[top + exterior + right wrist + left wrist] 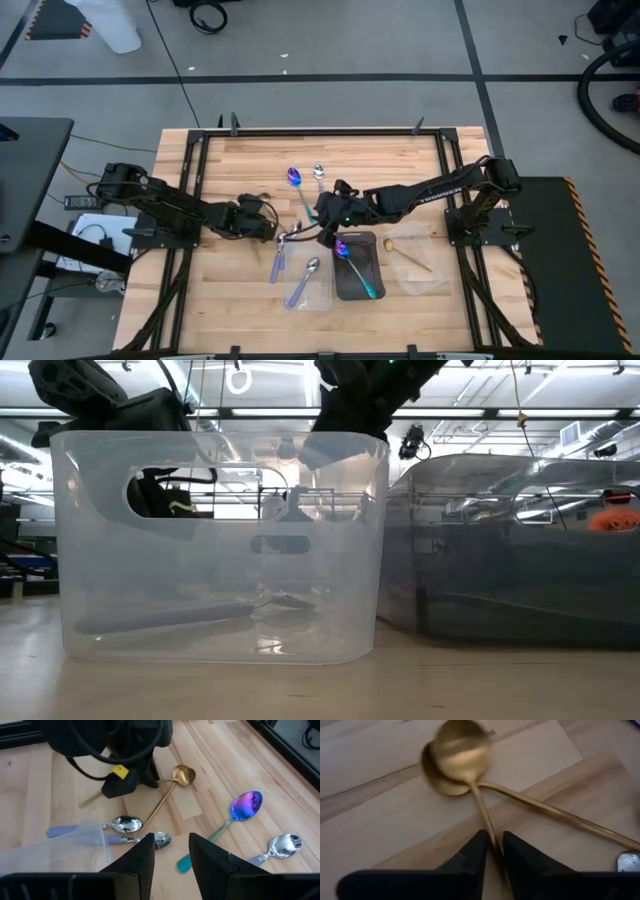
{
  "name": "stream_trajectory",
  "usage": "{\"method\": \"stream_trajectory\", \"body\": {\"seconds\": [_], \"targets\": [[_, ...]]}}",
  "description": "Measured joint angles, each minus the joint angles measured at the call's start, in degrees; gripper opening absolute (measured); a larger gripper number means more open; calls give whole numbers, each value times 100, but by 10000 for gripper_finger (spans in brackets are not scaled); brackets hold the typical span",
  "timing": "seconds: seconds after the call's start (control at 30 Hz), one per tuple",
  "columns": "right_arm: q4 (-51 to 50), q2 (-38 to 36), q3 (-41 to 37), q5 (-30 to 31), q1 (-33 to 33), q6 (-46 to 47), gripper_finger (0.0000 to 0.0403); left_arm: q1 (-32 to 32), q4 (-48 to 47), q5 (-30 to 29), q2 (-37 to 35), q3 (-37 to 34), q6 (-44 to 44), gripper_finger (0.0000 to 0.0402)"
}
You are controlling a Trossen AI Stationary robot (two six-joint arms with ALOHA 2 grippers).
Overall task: Sort silverware by color (type)
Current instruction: Put the gold spoon into the right transparent bin
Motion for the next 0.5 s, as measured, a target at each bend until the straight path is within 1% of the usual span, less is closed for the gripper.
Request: {"method": "stream_trajectory", "body": {"seconds": [0.2, 0.5], "targets": [[-93, 0, 0, 0, 44, 10, 130, -4, 6, -77, 0, -11, -177, 32], [-124, 0, 0, 1, 41, 46, 130, -4, 17, -89, 0, -4, -156, 26]]}}
